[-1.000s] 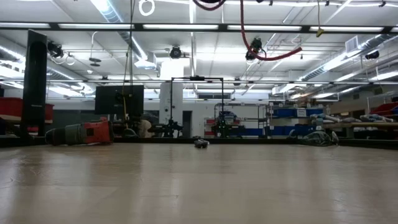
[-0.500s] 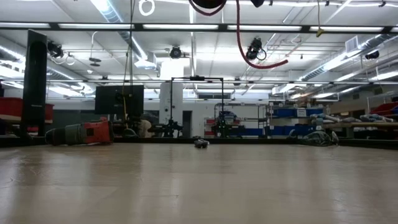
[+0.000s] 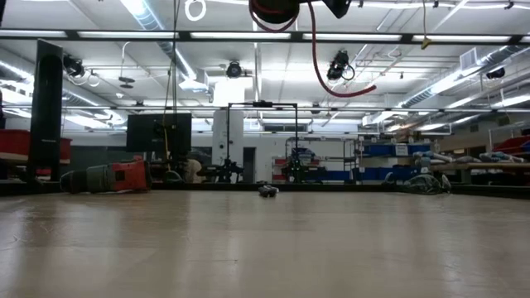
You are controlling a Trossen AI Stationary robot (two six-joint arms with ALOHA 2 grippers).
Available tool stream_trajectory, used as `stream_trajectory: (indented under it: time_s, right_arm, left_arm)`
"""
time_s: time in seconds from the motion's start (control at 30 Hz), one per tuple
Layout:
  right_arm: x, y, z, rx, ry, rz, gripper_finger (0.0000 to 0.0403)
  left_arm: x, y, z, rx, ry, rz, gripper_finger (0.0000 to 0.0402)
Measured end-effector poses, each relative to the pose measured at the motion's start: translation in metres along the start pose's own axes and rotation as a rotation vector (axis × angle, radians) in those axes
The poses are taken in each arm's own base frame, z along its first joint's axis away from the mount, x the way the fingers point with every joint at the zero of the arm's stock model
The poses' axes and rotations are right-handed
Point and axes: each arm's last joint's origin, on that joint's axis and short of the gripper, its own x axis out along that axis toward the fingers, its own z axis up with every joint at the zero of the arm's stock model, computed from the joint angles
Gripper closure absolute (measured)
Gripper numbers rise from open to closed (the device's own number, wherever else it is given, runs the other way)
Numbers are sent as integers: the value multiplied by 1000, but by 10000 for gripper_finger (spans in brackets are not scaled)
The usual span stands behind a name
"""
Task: Coil cords
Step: Coil the red wire onto the black spool
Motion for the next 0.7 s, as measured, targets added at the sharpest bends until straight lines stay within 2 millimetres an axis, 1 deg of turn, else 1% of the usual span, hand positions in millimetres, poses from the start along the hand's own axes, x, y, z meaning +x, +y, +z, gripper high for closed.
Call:
stream_trajectory:
  time_s: [0.2, 0.33, 0.57, 0.7]
  right_arm:
    - [0, 0, -2, -10, 19, -1, 402]
    - [0, 0, -2, -12, 18, -1, 402]
    - [0, -1, -2, -16, 19, -4, 402]
    - [0, 0, -2, -17, 22, -3, 402]
  left_arm:
    - [-1, -2, 20, 47, 33, 12, 321]
    - [-1, -3, 29, 68, 78, 15, 321]
    - [10, -9, 37, 110, 156, 3, 321]
    - [17, -9, 36, 123, 183, 5, 321]
